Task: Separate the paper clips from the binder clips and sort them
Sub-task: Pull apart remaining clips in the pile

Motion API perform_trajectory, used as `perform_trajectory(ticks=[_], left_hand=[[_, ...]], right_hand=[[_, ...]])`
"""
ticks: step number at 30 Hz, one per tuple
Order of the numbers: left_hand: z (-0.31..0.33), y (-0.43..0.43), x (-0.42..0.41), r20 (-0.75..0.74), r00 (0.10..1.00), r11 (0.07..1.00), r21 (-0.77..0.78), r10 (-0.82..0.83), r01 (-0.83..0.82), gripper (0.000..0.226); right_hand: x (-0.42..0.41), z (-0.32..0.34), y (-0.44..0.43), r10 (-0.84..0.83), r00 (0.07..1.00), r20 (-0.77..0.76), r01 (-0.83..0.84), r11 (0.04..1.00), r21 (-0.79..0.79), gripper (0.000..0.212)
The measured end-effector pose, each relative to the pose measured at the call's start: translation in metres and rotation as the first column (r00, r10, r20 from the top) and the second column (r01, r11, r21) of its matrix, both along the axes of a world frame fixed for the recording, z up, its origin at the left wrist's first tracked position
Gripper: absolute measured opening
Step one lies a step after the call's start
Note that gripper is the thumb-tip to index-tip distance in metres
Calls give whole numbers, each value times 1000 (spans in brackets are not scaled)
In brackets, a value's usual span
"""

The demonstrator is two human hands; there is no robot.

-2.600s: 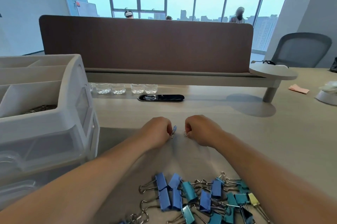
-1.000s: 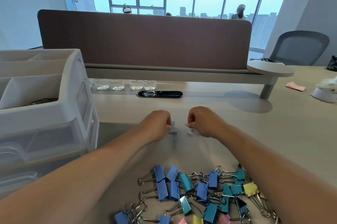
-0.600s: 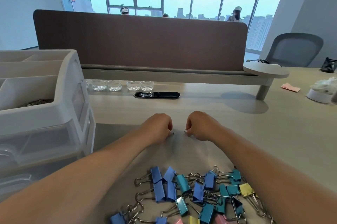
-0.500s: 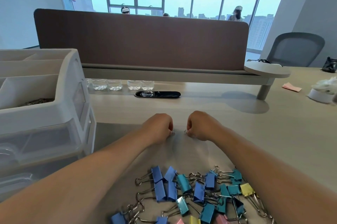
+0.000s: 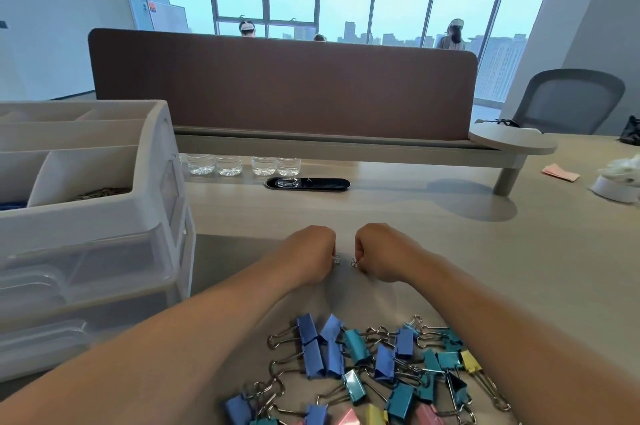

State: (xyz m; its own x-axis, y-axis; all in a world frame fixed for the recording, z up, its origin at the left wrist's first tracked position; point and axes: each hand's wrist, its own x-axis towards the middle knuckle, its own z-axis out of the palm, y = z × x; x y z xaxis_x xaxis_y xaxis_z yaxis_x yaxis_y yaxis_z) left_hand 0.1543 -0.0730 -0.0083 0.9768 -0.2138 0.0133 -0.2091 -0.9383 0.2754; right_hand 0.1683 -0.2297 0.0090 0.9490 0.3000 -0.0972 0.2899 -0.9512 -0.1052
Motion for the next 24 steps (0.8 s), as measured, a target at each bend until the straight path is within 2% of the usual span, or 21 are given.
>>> perform_trajectory(ticks=[4, 7, 11, 15, 18, 22, 24], left_hand=[[5, 1, -16, -17, 1000, 999, -40, -7, 6, 14], [12, 7, -30, 18, 1000, 996, -84, 15, -14, 18], [31, 13, -47, 42, 997, 993, -109, 59, -54, 18], [75, 37, -71, 151, 981, 985, -140, 122, -100, 19], [113, 61, -95, 231, 957, 975, -177, 173, -133, 18], [159, 93, -124, 358, 909, 974, -148, 212, -169, 14], [179, 111, -138, 375, 897, 967, -182, 234, -177, 11]], right_hand=[[-17, 3, 3, 21, 1000, -5, -21, 999, 32, 14], [-30, 10, 5, 6, 1000, -16, -4, 989, 147, 14], [-50, 34, 9, 34, 998, -45, -24, 974, 224, 12], [-71, 84, 33, 108, 994, 0, -105, 960, 260, 17], [-90, 130, 57, 178, 983, 48, -185, 954, 234, 11], [-113, 180, 90, 253, 964, 82, -266, 930, 253, 5], [-124, 197, 108, 293, 951, 100, -309, 912, 268, 5]])
